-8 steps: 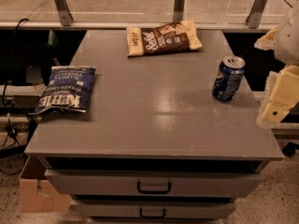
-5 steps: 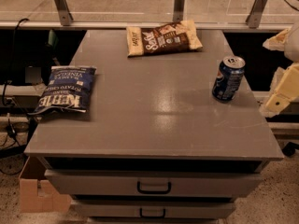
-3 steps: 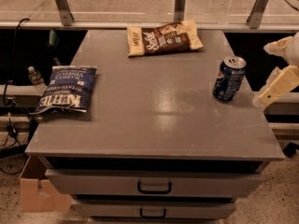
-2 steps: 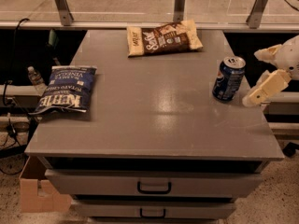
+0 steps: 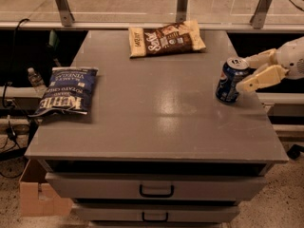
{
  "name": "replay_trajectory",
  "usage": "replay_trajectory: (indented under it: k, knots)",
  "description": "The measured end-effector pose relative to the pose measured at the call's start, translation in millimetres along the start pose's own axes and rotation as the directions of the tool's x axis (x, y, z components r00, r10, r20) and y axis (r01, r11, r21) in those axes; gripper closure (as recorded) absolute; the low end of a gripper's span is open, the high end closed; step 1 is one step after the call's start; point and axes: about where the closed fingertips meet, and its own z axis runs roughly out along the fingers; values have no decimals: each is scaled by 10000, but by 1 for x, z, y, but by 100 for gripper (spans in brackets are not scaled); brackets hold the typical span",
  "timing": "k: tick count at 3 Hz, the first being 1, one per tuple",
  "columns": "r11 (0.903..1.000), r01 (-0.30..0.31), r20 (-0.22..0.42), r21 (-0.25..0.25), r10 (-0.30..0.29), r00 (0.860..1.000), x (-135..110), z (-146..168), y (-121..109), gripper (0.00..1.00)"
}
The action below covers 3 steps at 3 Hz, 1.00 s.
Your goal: Pick pepsi can
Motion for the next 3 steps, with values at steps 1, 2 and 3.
replay_trajectory:
  k: [1,2,3]
  knots:
    - [9990,-113,684,-432,143,9976,-18,-28,0,47]
    - [9935,-202,1065,-1122,323,9938,-30,-49,8,70]
    - [9935,-104,1144,-1137,235,9932,-36,-50,7,60]
